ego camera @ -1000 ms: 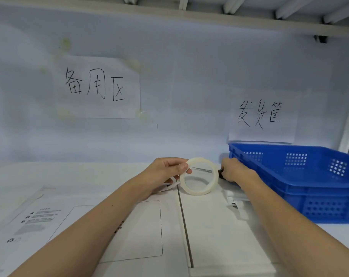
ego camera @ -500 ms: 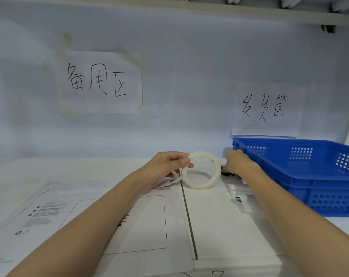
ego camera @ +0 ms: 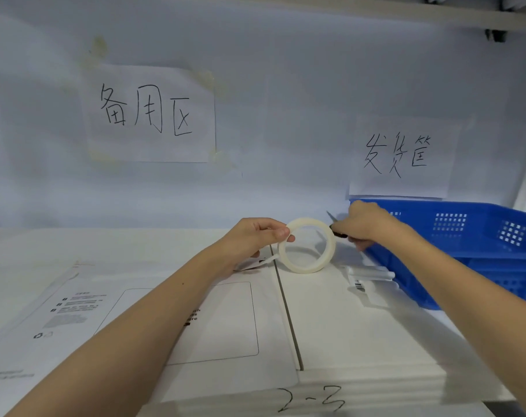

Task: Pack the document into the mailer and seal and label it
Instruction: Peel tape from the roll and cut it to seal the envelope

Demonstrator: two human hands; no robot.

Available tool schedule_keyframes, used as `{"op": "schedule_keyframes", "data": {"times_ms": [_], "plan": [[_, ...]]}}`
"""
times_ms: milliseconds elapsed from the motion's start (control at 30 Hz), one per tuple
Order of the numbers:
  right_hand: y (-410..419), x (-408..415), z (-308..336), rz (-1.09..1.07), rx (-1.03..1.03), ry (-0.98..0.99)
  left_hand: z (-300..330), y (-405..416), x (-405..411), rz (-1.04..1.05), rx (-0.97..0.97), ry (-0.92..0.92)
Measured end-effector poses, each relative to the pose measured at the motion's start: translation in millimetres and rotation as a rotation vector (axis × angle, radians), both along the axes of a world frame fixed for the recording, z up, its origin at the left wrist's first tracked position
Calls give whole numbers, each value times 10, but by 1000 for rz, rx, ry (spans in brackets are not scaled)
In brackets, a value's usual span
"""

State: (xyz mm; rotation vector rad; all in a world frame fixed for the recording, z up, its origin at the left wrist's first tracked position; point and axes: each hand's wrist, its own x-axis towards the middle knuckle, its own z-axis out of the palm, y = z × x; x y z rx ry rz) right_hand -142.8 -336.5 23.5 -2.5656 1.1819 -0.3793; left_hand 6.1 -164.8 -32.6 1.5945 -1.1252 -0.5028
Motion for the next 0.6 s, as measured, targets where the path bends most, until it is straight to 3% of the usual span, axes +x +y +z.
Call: {"op": "schedule_keyframes", "data": {"times_ms": [167, 400, 600], "plan": [[306, -596, 61, 46, 254, -141, -40, 8, 37, 15, 17, 33], [734, -1163, 56, 67, 351, -235, -58, 35, 24, 9, 66, 104], [966, -1439, -151, 168, 752, -270, -47, 60, 44, 28, 89, 42]]}}
